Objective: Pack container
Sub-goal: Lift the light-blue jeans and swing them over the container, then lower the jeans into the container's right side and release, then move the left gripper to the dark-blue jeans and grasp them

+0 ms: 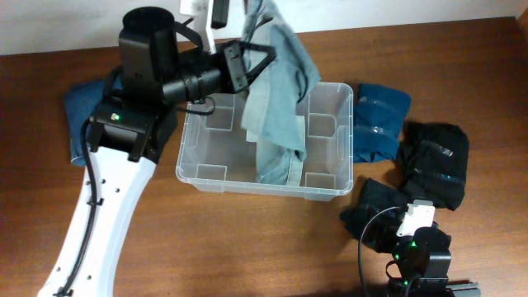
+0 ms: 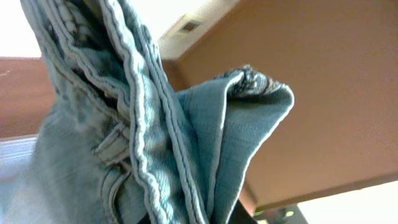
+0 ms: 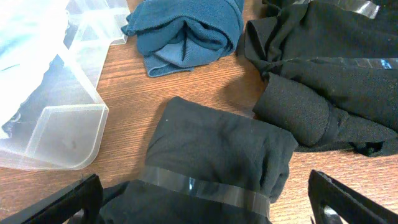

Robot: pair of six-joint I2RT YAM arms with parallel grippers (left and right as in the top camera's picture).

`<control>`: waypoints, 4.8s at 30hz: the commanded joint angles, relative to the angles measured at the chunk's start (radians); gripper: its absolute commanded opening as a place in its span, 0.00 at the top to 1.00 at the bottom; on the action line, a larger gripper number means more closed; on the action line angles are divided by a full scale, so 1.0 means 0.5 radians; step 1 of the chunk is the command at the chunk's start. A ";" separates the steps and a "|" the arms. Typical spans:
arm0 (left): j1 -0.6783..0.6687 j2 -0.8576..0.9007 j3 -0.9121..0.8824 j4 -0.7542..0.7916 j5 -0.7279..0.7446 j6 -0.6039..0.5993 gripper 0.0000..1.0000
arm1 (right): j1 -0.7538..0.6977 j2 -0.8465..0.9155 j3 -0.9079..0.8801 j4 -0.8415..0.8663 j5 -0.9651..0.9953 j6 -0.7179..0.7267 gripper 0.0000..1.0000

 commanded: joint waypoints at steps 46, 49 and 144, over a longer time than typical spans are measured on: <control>-0.197 0.196 0.069 -0.860 -2.250 1.048 1.00 | -0.002 -0.015 -0.018 -0.001 -0.002 -0.008 0.01; -0.195 0.197 0.089 -0.875 -2.361 1.077 0.99 | -0.002 -0.015 -0.018 -0.001 -0.002 -0.008 0.02; 2.081 1.903 0.906 -1.614 0.082 1.526 0.01 | -0.002 -0.015 -0.018 -0.001 -0.003 -0.007 0.02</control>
